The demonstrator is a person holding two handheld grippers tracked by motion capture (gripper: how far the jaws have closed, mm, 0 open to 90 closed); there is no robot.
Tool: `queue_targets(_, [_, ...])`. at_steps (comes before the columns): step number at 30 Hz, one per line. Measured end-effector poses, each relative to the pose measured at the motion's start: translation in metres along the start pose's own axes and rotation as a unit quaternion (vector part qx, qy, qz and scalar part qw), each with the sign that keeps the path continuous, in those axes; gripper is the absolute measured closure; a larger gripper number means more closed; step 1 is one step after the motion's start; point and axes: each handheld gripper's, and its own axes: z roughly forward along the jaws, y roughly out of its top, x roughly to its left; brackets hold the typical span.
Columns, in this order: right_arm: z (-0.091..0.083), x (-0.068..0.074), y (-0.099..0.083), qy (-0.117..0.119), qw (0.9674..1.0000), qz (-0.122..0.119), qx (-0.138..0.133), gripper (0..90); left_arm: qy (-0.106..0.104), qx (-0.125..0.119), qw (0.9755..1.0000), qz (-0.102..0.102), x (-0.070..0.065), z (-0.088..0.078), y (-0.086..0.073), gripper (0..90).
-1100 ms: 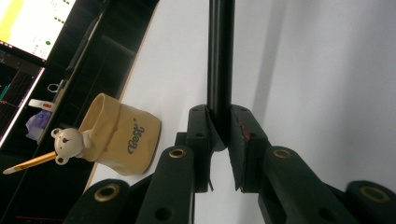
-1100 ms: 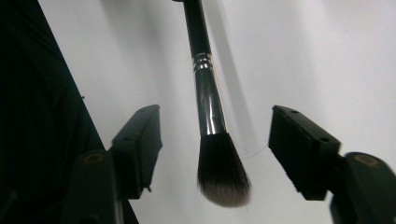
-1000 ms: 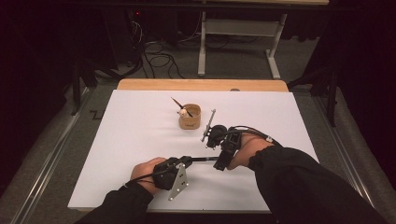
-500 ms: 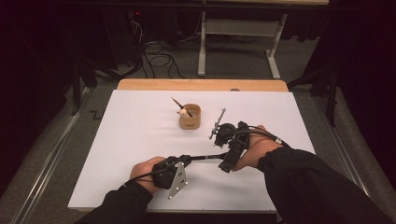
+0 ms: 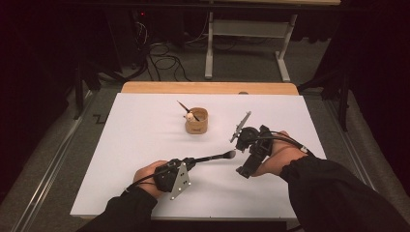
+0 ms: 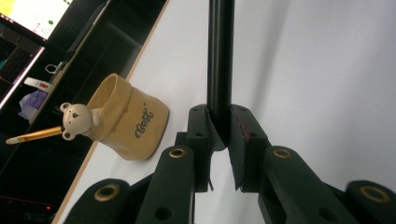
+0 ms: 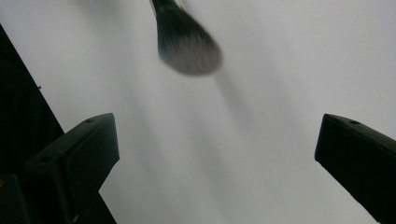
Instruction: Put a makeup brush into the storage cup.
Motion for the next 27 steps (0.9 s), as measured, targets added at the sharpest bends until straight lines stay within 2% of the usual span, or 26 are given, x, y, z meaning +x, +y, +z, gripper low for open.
queue_targets(5, [0.003,-0.004,-0.008,-0.008,0.9999,0.010,-0.004,0.7,0.000,-0.002,0.9993,-0.037,0.008,-0.001,-0.006,79.7])
queue_targets(6, [0.004,-0.005,-0.009,-0.009,0.9998,0.011,-0.012,0.8,-0.001,-0.003,0.9989,-0.046,0.010,-0.002,-0.008,79.7])
queue_targets(11, [0.009,-0.010,-0.013,-0.016,0.9989,0.027,-0.034,1.5,-0.003,-0.012,0.9949,-0.100,0.020,-0.004,-0.016,79.7])
queue_targets(13, [0.011,-0.011,-0.014,-0.016,0.9986,0.031,-0.041,2.3,-0.006,-0.019,0.9919,-0.125,0.024,-0.005,-0.019,79.7])
queue_targets(18, [0.021,-0.012,-0.022,-0.018,0.9971,0.044,-0.061,2.7,-0.010,-0.029,0.9854,-0.168,0.031,-0.006,-0.026,79.7])
queue_targets(22, [0.031,-0.011,-0.027,-0.023,0.9963,0.050,-0.066,2.6,-0.016,-0.037,0.9777,-0.206,0.036,-0.006,-0.032,79.8])
queue_targets(27, [0.042,-0.012,-0.034,-0.032,0.9942,0.066,-0.079,2.7,-0.023,-0.046,0.9694,-0.240,0.041,-0.006,-0.038,79.7])
